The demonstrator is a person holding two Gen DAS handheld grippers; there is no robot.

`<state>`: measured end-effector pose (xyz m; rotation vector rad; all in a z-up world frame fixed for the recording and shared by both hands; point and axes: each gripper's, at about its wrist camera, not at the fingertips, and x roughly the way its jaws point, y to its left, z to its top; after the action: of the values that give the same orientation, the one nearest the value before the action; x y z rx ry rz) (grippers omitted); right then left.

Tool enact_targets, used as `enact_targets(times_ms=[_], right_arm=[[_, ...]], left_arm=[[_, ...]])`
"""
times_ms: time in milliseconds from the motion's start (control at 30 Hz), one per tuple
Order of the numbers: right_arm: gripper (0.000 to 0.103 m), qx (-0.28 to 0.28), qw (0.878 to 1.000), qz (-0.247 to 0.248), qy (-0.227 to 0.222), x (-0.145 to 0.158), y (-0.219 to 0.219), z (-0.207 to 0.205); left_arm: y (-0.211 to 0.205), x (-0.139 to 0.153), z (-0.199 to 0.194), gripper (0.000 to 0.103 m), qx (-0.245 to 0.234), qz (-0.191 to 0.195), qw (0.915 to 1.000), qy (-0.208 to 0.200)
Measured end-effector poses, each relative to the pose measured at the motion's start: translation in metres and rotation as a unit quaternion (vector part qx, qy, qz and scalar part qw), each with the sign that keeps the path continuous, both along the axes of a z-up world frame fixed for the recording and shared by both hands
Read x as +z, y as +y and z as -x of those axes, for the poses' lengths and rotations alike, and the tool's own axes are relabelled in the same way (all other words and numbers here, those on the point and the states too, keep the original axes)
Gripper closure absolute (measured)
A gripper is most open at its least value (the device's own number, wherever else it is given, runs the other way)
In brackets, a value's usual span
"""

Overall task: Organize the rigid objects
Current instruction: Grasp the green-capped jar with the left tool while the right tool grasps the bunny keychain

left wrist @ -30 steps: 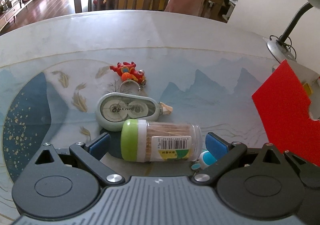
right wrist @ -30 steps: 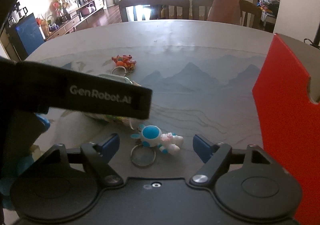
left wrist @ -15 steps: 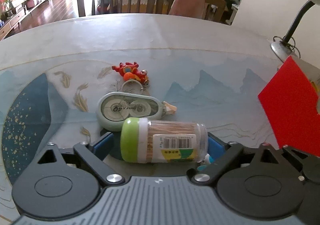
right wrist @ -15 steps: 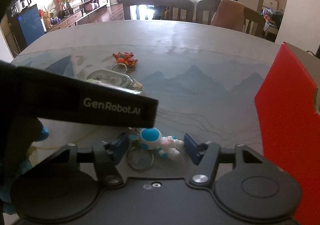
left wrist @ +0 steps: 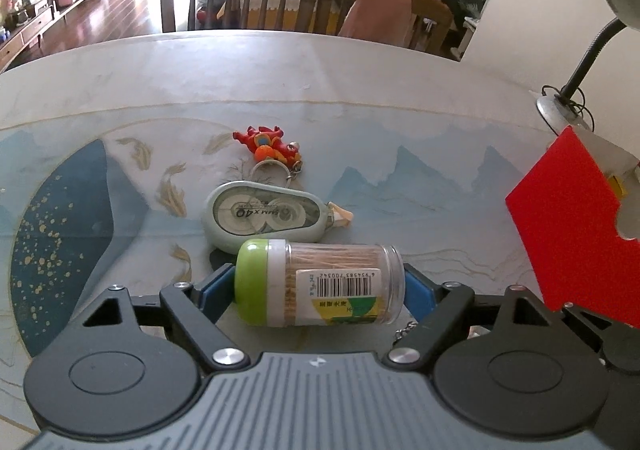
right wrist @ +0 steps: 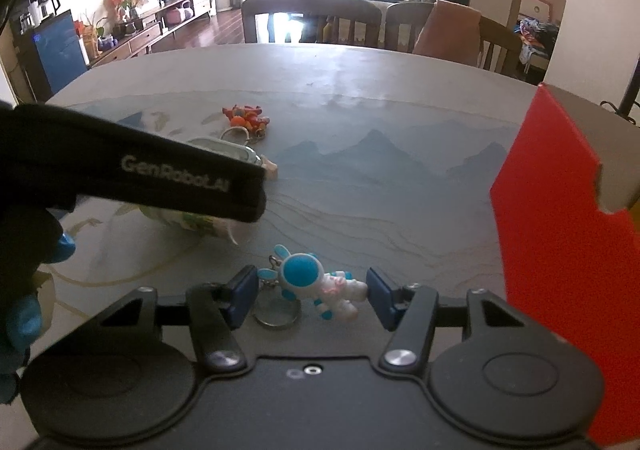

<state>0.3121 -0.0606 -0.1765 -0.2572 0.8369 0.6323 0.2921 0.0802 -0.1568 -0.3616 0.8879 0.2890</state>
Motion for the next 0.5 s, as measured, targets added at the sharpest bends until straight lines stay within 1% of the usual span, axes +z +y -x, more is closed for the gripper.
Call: enact_targets(times_ms=[233,400,500], right_arm=[[0.045,-0.004,1.0,-0.018,0.001,0.028,-0.014,0.004],[0.045,-0.001,0.999,-0.035,0.003,0.049,-0.026,0.01],[0.045,-0.002,0.999,-0.042,0.003,0.065,-0.034,0.012]], left_arm=[[0.003,0.017,0.014,0.017,-0.007,0.008,0.9999,-0.01],[0.0,0.033,0.024,0.017,-0.012,-0.003,0.9998,-0.016],[-0.003,0.044,0.031,0.017,-0.015,-0.002,0.9997,-0.02]])
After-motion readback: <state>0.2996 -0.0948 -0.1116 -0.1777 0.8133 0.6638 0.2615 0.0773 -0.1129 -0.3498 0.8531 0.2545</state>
